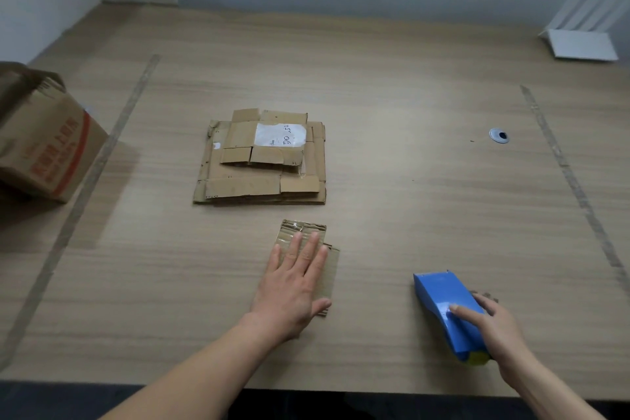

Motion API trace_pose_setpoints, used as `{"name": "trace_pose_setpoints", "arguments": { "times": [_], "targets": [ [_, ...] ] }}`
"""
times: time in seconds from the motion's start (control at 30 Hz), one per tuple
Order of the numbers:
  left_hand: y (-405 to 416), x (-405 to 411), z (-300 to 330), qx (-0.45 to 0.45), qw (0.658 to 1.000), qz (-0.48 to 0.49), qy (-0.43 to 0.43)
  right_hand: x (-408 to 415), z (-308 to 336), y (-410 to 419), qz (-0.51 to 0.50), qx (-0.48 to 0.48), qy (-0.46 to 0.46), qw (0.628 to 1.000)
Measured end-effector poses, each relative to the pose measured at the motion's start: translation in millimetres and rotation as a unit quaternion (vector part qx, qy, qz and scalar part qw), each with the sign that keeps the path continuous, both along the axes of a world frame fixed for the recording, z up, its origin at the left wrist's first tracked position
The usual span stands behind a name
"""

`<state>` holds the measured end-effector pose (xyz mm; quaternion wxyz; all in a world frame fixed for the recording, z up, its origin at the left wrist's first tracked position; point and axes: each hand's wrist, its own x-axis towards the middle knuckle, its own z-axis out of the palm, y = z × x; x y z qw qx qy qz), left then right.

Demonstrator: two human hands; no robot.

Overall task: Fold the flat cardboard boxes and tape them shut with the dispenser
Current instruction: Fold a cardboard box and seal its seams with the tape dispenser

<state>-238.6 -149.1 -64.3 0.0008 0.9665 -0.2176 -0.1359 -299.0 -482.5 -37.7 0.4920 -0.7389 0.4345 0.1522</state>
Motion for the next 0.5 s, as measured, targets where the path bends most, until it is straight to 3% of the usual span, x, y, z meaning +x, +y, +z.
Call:
{"name": "trace_pose_setpoints", "arguments": {
  "times": [0.1, 0.23, 0.3, 0.4, 0.5],
  "targets": [
    [0, 0, 0, -0.005, 1.000, 0.005, 0.007, -3, 2, 6, -0.030, -0.025, -0.012, 0.999],
    [0, 0, 3, -0.015, 1.000, -0.004, 0.013, -1, 27, 17, -0.032, -0.179, -0.032, 0.983],
    [0, 0, 7, -0.017, 1.000, 0.006, 0.024, 6, 45, 31, -0.028, -0.222, -0.126, 0.966],
    [1, 1, 14, -0.104, 0.993, 0.042, 0.041, 25, 55, 80, 0.008, -0.116, -0.230, 0.966],
    [9, 4, 23, -0.311, 0.935, 0.171, 0.001, 51, 42, 145, 0.049, 0.049, -0.146, 0.987]
  ]
}}
